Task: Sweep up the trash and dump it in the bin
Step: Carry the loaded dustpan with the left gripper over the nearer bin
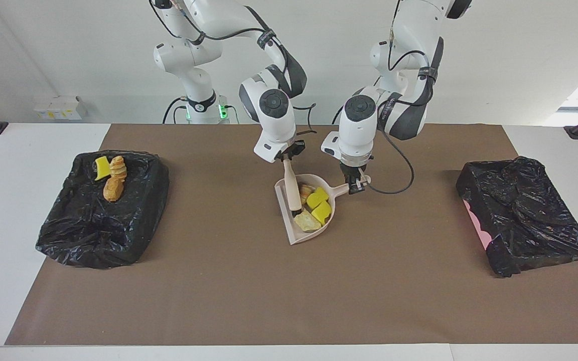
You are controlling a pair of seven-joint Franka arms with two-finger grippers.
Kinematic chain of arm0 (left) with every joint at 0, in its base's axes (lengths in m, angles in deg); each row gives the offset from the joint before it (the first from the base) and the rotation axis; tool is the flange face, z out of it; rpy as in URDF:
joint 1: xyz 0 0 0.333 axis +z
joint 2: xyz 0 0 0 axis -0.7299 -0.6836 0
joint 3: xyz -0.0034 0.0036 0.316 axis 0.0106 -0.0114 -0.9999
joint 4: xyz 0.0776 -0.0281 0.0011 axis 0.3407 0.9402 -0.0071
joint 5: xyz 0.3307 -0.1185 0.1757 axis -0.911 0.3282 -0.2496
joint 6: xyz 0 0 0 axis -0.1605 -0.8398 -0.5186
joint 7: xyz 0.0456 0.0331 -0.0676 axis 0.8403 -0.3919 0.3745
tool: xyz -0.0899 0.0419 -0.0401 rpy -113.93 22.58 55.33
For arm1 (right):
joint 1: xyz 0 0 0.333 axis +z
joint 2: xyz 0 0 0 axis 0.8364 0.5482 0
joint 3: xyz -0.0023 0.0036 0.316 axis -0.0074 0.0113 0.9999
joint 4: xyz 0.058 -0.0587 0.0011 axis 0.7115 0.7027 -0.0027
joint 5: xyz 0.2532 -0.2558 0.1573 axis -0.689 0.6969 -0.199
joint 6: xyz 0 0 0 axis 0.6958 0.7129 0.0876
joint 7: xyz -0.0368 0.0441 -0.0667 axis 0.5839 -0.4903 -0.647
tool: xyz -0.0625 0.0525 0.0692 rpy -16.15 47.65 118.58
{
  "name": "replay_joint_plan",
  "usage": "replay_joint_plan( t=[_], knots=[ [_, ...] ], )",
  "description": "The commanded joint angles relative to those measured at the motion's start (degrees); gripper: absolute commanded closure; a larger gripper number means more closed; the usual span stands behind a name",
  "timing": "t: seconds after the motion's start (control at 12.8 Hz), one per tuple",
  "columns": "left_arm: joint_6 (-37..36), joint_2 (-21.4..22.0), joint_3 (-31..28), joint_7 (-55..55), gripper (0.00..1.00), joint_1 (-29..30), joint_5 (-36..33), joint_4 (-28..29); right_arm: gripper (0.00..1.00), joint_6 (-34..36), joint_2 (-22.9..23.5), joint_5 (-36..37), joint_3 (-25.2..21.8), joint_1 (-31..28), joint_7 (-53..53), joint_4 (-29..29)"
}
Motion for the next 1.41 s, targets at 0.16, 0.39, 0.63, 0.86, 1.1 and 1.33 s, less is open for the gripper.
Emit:
replay_joint_plan(
  t=[0.16, 0.39, 0.63, 0.86, 1.1, 1.33],
  knots=[
    [0.4, 1.9, -3.1, -8.0, 1.0, 0.5, 0.8, 0.4, 1.0, 7.9, -5.6, -0.8, -0.5, -2.9, 2.9, -0.7],
    [-1.9, 4.5, -6.0, -14.0, 1.0, 0.5, 1.3, 0.3, 1.0, 11.3, -7.5, 0.6, -0.7, -3.0, 2.0, -1.1],
    [-5.1, 8.4, -13.0, -23.6, 1.0, 0.4, 3.9, 0.5, 1.0, 10.7, -8.8, 2.6, -0.1, 0.0, -3.6, -0.5],
    [-5.2, 10.6, -23.1, -37.3, 1.0, 0.5, 6.1, 0.3, 1.0, 10.6, -9.5, 2.6, -0.1, 4.5, -9.4, -0.3],
    [-5.1, 12.7, -33.0, -48.1, 1.0, 0.3, 9.4, -0.4, 1.0, 6.2, -7.4, 2.6, -0.1, 11.4, -17.0, 1.3],
    [-6.6, 12.4, -42.0, -52.8, 1.0, 0.5, 12.1, -4.1, 1.0, 1.1, -3.5, 2.8, -0.1, 16.9, -23.4, 2.0]
  ],
)
